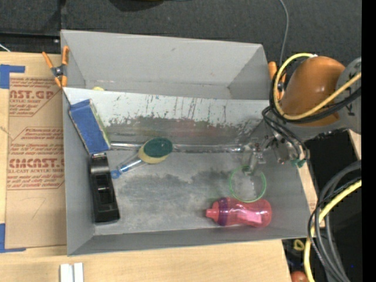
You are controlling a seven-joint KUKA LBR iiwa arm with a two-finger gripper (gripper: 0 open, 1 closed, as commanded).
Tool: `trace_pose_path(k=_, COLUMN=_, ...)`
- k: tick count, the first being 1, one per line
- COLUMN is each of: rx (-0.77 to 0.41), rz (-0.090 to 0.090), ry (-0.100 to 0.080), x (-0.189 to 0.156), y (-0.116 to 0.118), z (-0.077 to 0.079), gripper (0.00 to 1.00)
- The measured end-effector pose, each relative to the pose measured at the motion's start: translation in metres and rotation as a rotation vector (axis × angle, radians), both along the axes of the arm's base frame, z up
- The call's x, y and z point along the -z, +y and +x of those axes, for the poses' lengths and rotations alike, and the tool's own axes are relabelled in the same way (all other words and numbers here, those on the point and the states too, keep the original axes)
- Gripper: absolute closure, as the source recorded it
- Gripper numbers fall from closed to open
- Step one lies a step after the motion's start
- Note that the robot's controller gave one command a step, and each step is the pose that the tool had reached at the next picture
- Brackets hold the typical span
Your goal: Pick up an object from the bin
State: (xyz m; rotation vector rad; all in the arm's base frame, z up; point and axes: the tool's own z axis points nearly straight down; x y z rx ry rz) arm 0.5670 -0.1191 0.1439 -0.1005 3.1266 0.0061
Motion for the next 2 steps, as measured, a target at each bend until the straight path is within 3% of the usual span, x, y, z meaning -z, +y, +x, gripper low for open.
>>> trace_pose_path(k=2, rx=0.000, rz=0.000, ry=-0.001, x=-0.035, y=0.001, z=0.000, gripper=1.00)
